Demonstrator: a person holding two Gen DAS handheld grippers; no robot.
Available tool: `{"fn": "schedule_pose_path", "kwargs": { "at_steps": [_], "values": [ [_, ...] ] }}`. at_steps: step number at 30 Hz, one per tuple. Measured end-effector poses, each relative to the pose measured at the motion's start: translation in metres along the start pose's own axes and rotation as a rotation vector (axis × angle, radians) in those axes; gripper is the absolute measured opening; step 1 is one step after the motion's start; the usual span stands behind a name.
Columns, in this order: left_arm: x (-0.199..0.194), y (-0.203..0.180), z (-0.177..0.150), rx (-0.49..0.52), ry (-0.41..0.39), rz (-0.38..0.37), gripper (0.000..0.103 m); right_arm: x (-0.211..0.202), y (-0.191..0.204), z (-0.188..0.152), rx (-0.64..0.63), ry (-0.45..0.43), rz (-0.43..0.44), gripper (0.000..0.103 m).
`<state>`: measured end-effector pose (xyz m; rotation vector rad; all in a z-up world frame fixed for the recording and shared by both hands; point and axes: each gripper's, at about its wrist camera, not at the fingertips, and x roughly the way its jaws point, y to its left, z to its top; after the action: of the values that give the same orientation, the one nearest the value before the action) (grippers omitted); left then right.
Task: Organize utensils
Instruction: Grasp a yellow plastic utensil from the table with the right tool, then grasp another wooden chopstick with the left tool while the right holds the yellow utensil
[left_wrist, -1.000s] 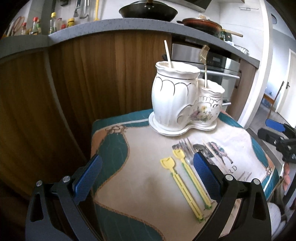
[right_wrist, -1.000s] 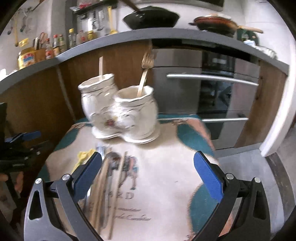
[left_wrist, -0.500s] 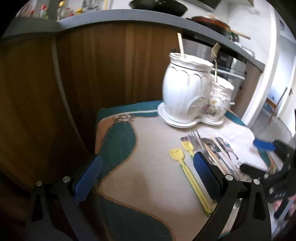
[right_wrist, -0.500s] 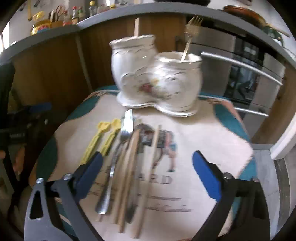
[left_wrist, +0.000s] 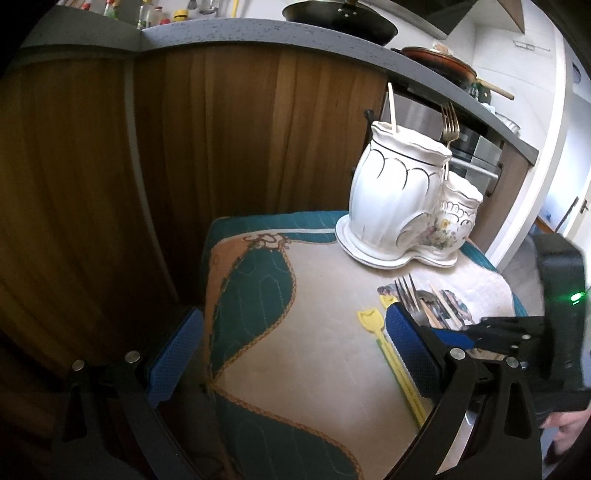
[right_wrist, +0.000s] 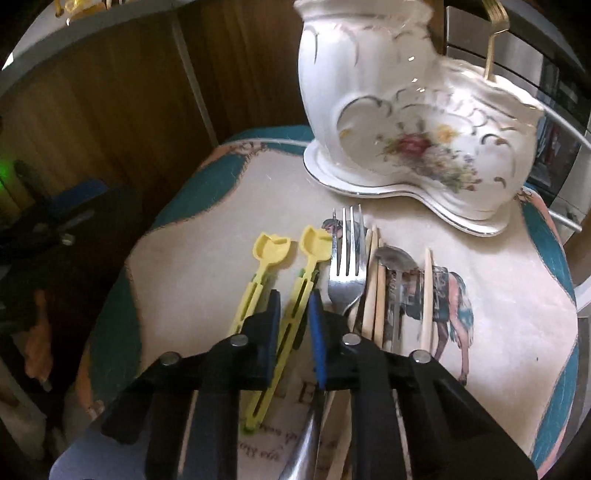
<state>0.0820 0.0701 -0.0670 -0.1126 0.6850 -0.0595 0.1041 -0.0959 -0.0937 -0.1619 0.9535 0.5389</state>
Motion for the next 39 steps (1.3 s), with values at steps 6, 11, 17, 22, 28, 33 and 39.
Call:
{"fn": "schedule_pose_path", "kwargs": {
  "at_steps": [6, 11, 17, 22, 28, 33, 39],
  "values": [
    [0.001, 0.001, 0.000, -0.008, -0.004, -0.009, 0.098, 0.005, 0.001, 0.004, -0.011, -0.011, -0.039, 0.012],
    [0.000, -0.005, 0.001, 0.009, 0.001, -0.012, 0.098, -0.023, -0.015, 0.000, 0.049, -0.076, 0.014, 0.010],
    [0.005, -0.033, 0.000, 0.061, 0.028, -0.037, 0.098, -0.088, -0.060, -0.012, 0.127, -0.188, 0.013, 0.010],
    [0.023, -0.077, -0.006, 0.116, 0.101, -0.095, 0.096, -0.113, -0.092, -0.025, 0.179, -0.232, -0.050, 0.010],
    [0.044, -0.134, -0.013, 0.170, 0.185, -0.163, 0.081, -0.110, -0.107, -0.031, 0.204, -0.245, -0.072, 0.010],
    [0.059, -0.164, -0.012, 0.189, 0.237, -0.218, 0.044, -0.118, -0.118, -0.041, 0.216, -0.262, -0.069, 0.010],
    [0.088, -0.192, -0.016, 0.202, 0.314, -0.179, 0.034, -0.121, -0.128, -0.048, 0.236, -0.271, -0.051, 0.010]
  ]
}}
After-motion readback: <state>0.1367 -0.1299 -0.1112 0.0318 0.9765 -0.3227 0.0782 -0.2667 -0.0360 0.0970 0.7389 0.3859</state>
